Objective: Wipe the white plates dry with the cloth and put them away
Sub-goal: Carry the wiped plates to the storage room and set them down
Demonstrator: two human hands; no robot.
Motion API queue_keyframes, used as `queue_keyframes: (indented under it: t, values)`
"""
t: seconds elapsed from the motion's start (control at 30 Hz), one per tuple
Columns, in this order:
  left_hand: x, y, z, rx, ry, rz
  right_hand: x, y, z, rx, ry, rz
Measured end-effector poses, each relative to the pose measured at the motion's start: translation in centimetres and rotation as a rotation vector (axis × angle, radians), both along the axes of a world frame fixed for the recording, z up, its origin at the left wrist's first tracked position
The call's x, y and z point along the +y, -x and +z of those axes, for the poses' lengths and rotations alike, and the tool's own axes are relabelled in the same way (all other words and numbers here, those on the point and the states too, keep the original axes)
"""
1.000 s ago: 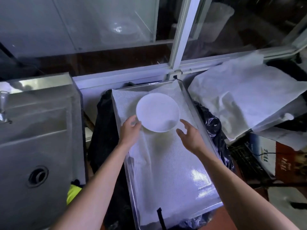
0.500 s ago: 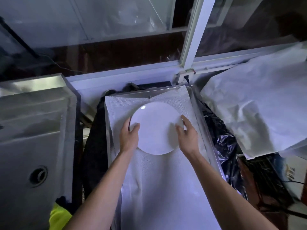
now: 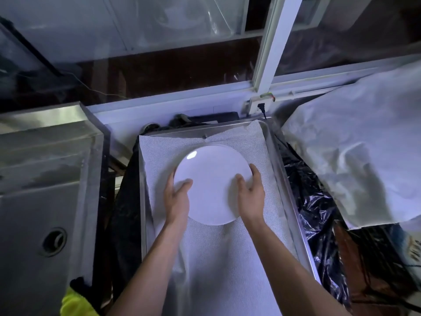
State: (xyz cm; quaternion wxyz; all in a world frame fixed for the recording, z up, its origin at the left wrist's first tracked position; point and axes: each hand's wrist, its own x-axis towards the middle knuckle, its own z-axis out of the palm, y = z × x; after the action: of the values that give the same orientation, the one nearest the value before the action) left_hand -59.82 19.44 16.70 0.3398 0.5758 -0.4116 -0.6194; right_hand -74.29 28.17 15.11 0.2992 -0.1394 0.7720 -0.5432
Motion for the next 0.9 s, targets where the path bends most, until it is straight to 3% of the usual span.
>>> queue_keyframes:
  t: [0.9]
  values:
    - [3.6,-1.9,1.8,0.016,-0.034,0.032,3.9,-3.2,2.1,-0.066,-0.022,-0.102]
